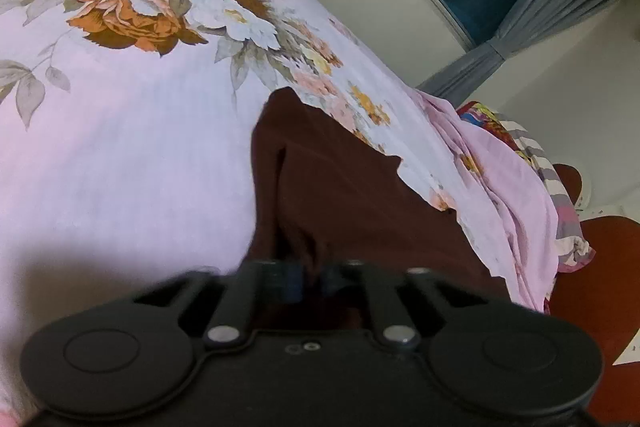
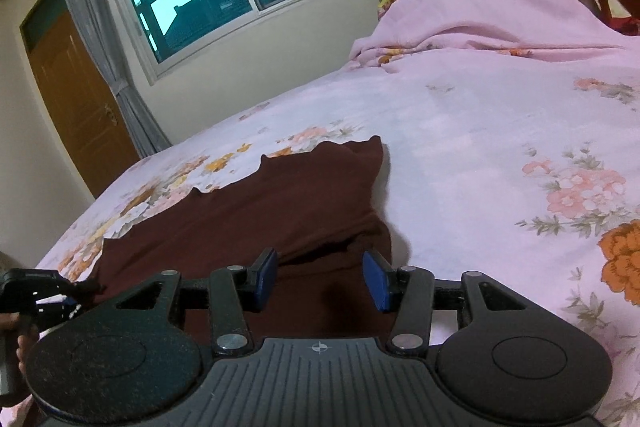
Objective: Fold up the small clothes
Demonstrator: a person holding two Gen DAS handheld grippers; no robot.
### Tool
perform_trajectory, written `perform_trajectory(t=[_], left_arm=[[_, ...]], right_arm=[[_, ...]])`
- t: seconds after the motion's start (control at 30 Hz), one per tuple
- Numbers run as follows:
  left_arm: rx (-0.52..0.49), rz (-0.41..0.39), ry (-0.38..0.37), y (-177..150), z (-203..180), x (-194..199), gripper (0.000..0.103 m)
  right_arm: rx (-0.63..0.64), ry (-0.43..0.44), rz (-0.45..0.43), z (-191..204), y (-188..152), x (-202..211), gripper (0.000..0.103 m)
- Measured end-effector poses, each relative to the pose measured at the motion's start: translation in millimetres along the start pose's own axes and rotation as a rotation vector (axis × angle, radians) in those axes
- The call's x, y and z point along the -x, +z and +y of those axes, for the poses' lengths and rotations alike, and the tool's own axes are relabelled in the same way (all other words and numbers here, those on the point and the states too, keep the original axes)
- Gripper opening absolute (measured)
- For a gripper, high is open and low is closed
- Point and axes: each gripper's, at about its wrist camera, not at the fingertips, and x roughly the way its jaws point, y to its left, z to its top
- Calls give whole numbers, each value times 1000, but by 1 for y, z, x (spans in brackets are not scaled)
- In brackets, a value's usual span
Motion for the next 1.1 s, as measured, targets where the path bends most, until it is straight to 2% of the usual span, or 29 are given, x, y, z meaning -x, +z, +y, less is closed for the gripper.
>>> perform_trajectory(t=[0.13,0.17,0.23,0.43,0.6,0.67,0.7,0.73,0.77,0.8,0.83,0.9,0.97,1.03,1.1], left_arm=[[-56,-63,-73,11,-18,16,5],[-65,-67,-89,15,-25,19,5],[-97,-69,-127,26,-46,22,5],[-199,-92,-260,59,-129,31,5],[-265,-118,-380,77,-192,50,5],[-305,-137,-396,79,-208,58,5],[-319,-150,-388,80,-212,61,5],[-323,-153,-380,80,-213,62,5],[-320,-140,-379,78,-211,60,5],[-326,-136,-359,75,-208,57,5],[-333,-133,-340,71,-204,54,5],[-307,-118,-345,70,-190,50,5],[-288,-117,-332,68,-179,49,5],[-270,-116,-327,69,-169,49,5],[-256,-120,-314,70,-161,50,5]], right_arm=[[29,-8,-3,-1,0,0,46],[41,-5,3,0,0,-3,26],[63,8,32,5,-1,-11,14],[196,22,112,35,-7,-43,14],[229,30,110,44,1,-74,14],[238,-27,94,38,8,-86,14],[213,-133,84,28,13,-92,14],[142,-205,84,13,20,-96,0],[45,-188,93,-2,24,-98,0],[33,-177,100,-4,24,-98,0],[87,-182,84,5,23,-95,0],[159,-106,47,21,19,-91,0],[197,-67,72,33,19,-103,0],[217,-96,72,37,22,-118,0],[188,-255,39,27,29,-128,0]])
